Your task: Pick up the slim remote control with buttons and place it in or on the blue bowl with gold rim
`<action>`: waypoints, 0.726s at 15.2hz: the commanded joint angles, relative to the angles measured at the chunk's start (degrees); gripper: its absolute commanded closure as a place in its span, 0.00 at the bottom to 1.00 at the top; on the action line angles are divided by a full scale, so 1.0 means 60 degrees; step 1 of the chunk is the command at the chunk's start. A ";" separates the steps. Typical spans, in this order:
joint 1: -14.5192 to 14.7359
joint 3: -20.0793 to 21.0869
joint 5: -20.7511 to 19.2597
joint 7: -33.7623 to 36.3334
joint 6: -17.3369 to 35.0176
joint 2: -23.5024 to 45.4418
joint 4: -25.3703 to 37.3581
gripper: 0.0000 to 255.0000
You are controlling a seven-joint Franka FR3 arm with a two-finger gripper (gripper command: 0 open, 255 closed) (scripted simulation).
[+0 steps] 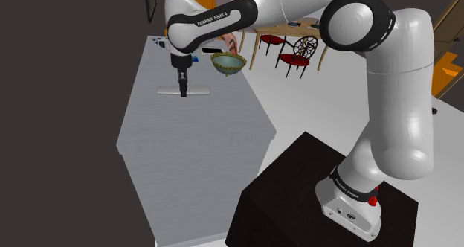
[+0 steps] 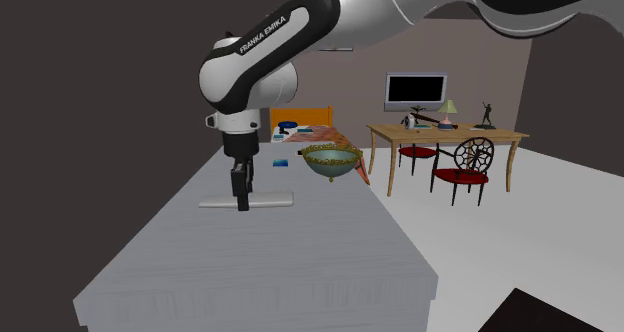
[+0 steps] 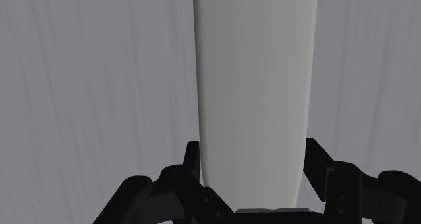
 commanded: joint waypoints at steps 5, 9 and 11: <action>-0.0009 0.0012 0.0026 -0.0029 -0.0646 -0.0290 0.0357 1.00; -0.0008 0.0018 0.0039 -0.0041 -0.1090 -0.0424 0.0668 1.00; -0.0007 0.0021 0.0044 -0.0047 -0.1318 -0.0478 0.0841 1.00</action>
